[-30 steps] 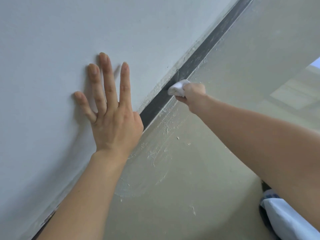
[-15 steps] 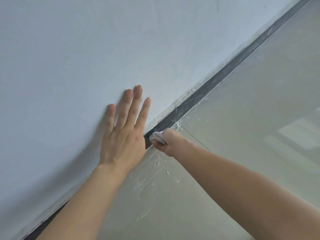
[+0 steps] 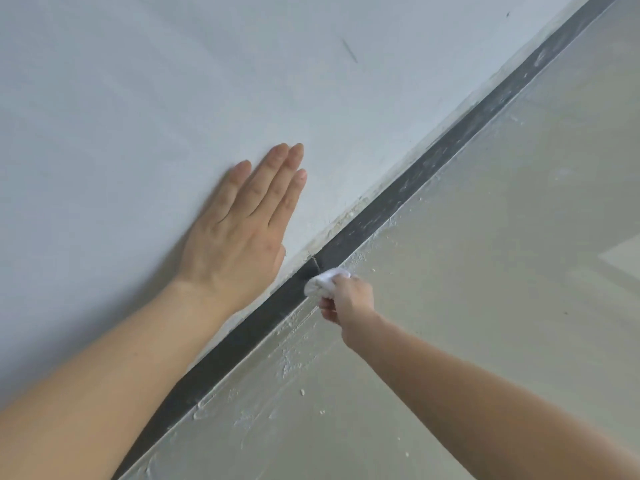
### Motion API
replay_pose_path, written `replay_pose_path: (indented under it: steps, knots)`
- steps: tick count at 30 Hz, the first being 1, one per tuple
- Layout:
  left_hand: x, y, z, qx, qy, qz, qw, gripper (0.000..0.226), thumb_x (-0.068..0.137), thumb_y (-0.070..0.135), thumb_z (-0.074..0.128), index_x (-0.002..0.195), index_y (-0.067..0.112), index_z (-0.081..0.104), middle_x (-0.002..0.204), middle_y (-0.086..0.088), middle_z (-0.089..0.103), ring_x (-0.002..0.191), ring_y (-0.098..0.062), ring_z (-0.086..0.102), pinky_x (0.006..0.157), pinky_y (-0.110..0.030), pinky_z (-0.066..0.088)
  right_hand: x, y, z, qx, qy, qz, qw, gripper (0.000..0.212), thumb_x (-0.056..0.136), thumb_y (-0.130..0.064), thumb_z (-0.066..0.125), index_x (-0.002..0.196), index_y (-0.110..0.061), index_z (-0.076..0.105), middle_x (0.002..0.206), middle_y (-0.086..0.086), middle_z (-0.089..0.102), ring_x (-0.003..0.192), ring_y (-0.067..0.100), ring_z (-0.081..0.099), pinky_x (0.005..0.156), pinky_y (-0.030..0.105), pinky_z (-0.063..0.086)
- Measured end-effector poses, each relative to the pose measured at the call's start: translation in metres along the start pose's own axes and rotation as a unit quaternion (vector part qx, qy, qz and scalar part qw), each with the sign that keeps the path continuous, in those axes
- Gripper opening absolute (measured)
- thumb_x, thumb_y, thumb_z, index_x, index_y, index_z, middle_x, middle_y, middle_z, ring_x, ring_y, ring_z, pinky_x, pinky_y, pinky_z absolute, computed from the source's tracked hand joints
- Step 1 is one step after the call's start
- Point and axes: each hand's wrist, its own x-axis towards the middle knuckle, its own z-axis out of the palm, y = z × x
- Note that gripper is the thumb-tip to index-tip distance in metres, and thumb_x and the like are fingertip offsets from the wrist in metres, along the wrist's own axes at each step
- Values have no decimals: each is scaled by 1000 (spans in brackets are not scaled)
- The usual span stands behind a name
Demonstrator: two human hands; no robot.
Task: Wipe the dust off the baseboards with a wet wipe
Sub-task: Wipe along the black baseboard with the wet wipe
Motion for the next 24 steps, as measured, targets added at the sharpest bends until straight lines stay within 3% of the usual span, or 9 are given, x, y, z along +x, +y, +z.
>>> replay_pose_path:
  steps: [2, 5, 9, 13, 15, 18, 21, 24]
  knots:
    - [5, 7, 2, 39, -23, 8, 999, 70, 87, 22, 27, 151, 4, 6, 159, -11, 2, 145, -22, 1, 115, -40, -8, -9, 15, 17, -21, -63, 53, 996, 27, 94, -12, 36, 108, -5, 58, 60, 7, 57, 40, 12, 50, 38, 15, 42]
    - [6, 12, 2, 55, -37, 8, 998, 70, 86, 20, 26, 151, 4, 4, 159, -11, -2, 145, -22, -1, 116, -39, -8, -15, 4, 21, 50, -105, 79, 990, 18, 95, -9, 38, 82, -9, 52, 66, 4, 52, 47, 11, 52, 42, 18, 45]
    - [7, 9, 0, 47, -41, 5, 998, 69, 86, 20, 24, 151, 4, 5, 159, -12, -1, 146, -23, 0, 117, -38, -7, 12, -42, -10, 117, -39, 20, 992, 29, 97, -6, 36, 69, -15, 39, 69, 2, 46, 56, 11, 49, 51, 19, 44]
    - [6, 10, 1, 43, -40, 7, 998, 66, 88, 20, 16, 151, 3, 4, 159, -13, -2, 146, -23, 0, 117, -39, -6, 31, -90, -45, 104, 3, -47, 993, 28, 93, -2, 44, 66, -11, 50, 55, -1, 50, 46, 8, 43, 44, 16, 39]
    - [6, 10, 1, 39, -38, 5, 999, 66, 88, 19, 15, 151, 3, 5, 159, -13, -1, 146, -23, 1, 117, -39, -6, 39, -103, -59, 113, 44, -76, 990, 22, 90, 0, 43, 76, -9, 58, 37, -6, 49, 35, 8, 38, 37, 16, 35]
    - [7, 12, 0, 31, -41, 0, 999, 68, 86, 18, 21, 151, 3, 8, 159, -14, 2, 146, -23, 3, 118, -39, -5, 38, -93, -66, 138, 80, -57, 986, 24, 95, -7, 36, 85, -12, 57, 32, -5, 49, 29, 8, 36, 33, 13, 32]
    - [17, 17, -2, 8, -58, 11, 998, 72, 83, 17, 30, 150, 2, 11, 158, -16, 1, 146, -25, 2, 118, -39, -7, 24, -58, -52, 55, -13, -38, 998, 22, 93, -11, 42, 72, -12, 52, 52, 2, 45, 35, 11, 39, 37, 16, 33]
    - [31, 26, -2, 8, -71, 45, 996, 69, 85, 21, 20, 150, 2, 10, 158, -18, -2, 146, -28, -1, 117, -41, -10, 4, -30, -25, -17, -145, 6, 989, 24, 85, -7, 49, 64, -14, 60, 47, 0, 44, 32, 12, 38, 41, 16, 35]
